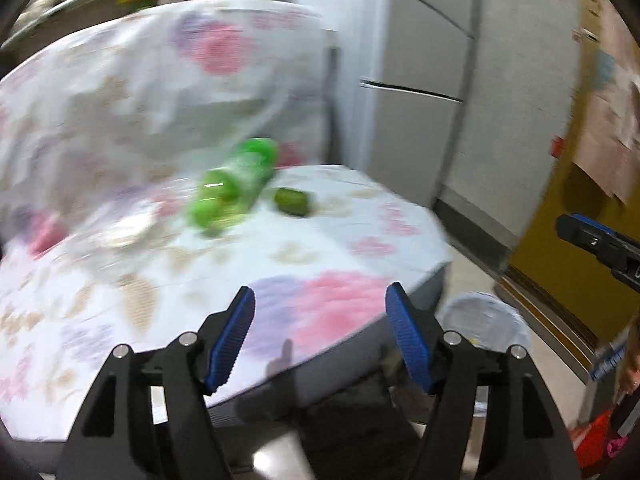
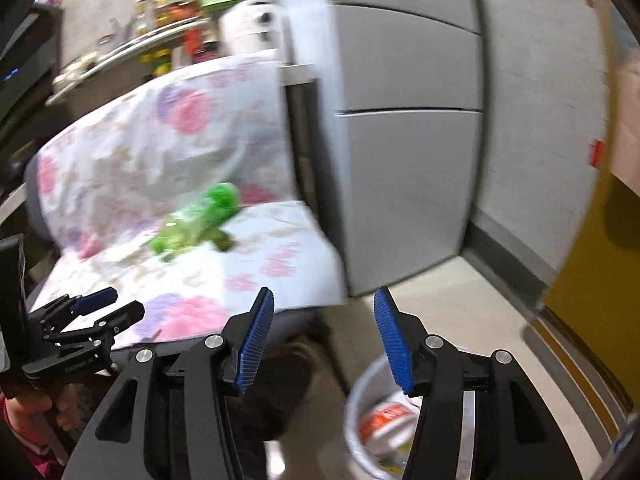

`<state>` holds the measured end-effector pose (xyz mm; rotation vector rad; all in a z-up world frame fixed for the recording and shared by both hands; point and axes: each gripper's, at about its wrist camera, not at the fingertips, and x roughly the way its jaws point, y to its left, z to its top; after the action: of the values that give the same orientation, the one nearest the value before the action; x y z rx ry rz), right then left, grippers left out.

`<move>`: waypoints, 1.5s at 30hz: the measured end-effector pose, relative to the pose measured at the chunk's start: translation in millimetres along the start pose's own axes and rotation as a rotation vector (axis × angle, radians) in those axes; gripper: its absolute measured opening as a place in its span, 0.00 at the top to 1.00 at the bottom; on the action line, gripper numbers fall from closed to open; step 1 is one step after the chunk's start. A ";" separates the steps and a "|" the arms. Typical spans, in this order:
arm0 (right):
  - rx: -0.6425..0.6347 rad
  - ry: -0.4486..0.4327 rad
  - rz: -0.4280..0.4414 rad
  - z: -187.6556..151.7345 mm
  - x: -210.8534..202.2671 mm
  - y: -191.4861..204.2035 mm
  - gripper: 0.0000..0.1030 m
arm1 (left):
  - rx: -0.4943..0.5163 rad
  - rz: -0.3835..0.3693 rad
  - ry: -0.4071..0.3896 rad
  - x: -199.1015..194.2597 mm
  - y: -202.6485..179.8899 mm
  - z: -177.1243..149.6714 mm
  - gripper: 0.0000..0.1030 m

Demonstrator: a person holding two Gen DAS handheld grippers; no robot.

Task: Collect trash
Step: 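Move both open tools back over the chair seat, then grasp the white tissue with the left tool while the right tool grasps the green cucumber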

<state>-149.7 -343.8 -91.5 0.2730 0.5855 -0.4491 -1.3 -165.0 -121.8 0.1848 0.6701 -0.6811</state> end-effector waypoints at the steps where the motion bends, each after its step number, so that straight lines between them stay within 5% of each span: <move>1: -0.019 0.004 0.018 1.9 3.9 9.9 0.44 | -0.021 0.026 -0.002 -4.0 12.7 -2.0 0.35; 15: -0.272 0.076 0.216 39.1 110.3 116.0 0.38 | -0.269 0.263 -0.020 -29.2 159.1 -0.8 0.26; 23: -0.300 0.126 0.219 57.8 169.0 128.7 0.38 | -0.256 0.209 0.012 10.5 185.0 36.8 0.26; 26: -0.287 0.147 0.214 66.0 191.2 127.0 0.39 | -0.238 0.206 0.034 40.2 190.0 56.0 0.36; 29: -0.267 0.160 0.216 72.3 207.6 124.7 0.40 | -0.224 0.203 0.082 73.0 196.1 68.4 0.46; 38: -0.254 0.167 0.225 75.3 222.8 121.9 0.40 | -0.126 0.204 0.268 133.3 192.7 61.2 0.43; 40: -0.247 0.168 0.225 75.4 223.6 120.2 0.40 | -0.130 0.204 0.259 132.6 195.0 60.4 0.49; 43: -0.246 0.167 0.222 74.8 221.8 119.1 0.40 | -0.130 0.240 0.247 130.8 201.2 59.8 0.76; 44: -0.248 0.164 0.222 74.8 220.0 118.7 0.40 | -0.146 0.233 0.236 127.3 204.8 60.1 0.92; 45: -0.249 0.161 0.220 74.9 218.4 118.1 0.40 | -0.164 0.226 0.217 121.8 208.1 61.1 0.93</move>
<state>104.1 -340.6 -144.9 0.1333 0.7528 -0.1398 232.7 -90.7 -162.0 0.1811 0.8943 -0.3900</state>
